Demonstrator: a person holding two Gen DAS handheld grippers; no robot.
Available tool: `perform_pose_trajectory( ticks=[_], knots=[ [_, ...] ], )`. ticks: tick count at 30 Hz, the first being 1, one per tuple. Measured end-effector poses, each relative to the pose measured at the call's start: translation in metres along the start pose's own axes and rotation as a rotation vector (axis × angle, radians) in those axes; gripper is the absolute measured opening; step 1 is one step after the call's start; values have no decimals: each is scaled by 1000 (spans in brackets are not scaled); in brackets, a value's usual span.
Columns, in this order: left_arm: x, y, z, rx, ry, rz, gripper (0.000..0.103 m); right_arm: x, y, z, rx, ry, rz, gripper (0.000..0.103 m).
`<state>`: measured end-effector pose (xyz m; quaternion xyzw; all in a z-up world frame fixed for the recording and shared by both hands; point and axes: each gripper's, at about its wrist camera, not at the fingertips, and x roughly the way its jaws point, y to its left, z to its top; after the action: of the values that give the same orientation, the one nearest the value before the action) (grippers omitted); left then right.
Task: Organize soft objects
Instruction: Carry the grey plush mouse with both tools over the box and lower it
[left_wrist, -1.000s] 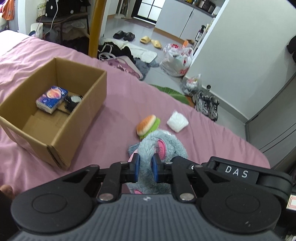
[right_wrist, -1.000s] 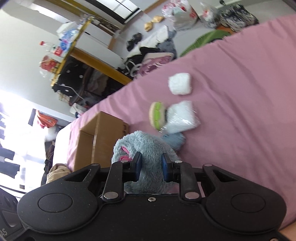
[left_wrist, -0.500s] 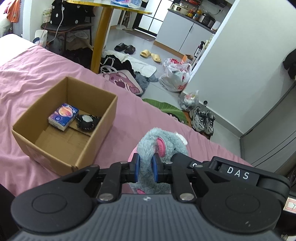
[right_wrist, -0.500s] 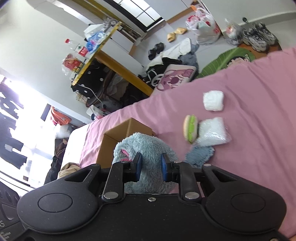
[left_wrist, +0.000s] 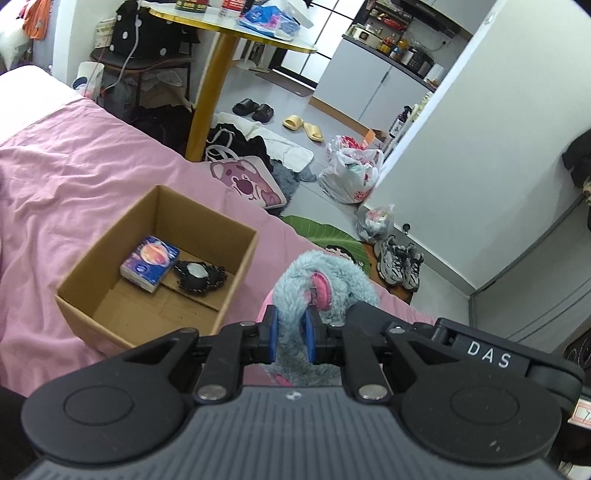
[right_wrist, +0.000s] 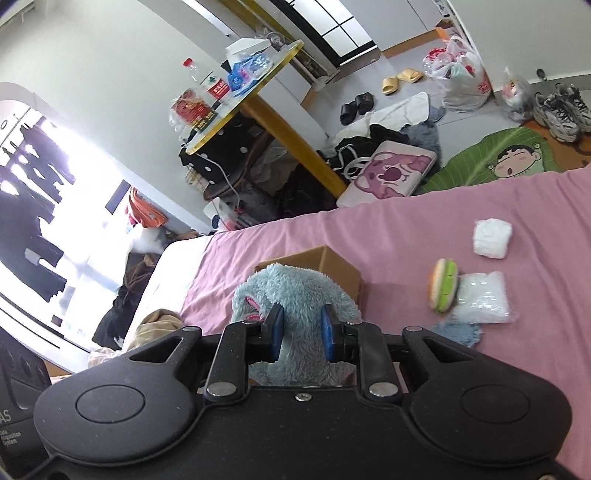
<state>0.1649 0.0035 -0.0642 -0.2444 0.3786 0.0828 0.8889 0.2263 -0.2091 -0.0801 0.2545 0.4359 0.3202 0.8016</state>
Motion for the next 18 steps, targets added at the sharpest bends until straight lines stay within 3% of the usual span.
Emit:
perform_pose_trajectory(
  ticks=[18],
  knots=[
    [-6, 95, 45, -143, -33, 37, 14, 80, 65, -3, -19, 82, 27, 21]
  ],
)
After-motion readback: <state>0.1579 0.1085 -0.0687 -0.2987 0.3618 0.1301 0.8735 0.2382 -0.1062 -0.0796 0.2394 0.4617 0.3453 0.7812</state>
